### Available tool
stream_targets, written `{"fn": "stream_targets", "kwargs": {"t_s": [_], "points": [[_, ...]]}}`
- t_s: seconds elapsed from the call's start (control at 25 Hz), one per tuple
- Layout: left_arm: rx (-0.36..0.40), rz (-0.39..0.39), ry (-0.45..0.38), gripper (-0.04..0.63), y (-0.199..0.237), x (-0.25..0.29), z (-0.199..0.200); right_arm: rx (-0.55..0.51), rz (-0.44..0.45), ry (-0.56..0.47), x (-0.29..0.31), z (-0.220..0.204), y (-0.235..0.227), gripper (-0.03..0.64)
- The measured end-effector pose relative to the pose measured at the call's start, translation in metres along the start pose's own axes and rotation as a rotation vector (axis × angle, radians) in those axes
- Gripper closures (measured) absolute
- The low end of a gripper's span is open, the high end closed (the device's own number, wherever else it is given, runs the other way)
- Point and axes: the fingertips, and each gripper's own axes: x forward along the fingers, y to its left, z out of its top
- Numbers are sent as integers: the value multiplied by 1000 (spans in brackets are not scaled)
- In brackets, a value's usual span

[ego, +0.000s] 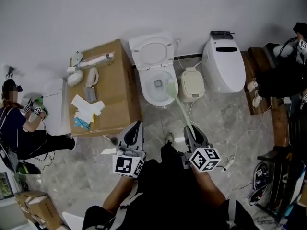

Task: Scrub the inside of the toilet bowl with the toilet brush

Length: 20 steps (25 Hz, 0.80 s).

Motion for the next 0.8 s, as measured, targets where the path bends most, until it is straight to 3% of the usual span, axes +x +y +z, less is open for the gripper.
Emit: {"fn": "stream_targets", "kwargs": {"t_s": [0.32, 0.64, 0.8], "points": [[19, 26, 17, 586, 11, 65, 4, 48, -8, 17, 57, 39, -41, 503], [-9, 24, 61, 586, 52, 119, -11, 103, -39, 81, 128, 37, -59, 503], [-25, -1, 79, 586, 82, 160, -16, 179, -76, 115, 178, 33, -70, 503]]}}
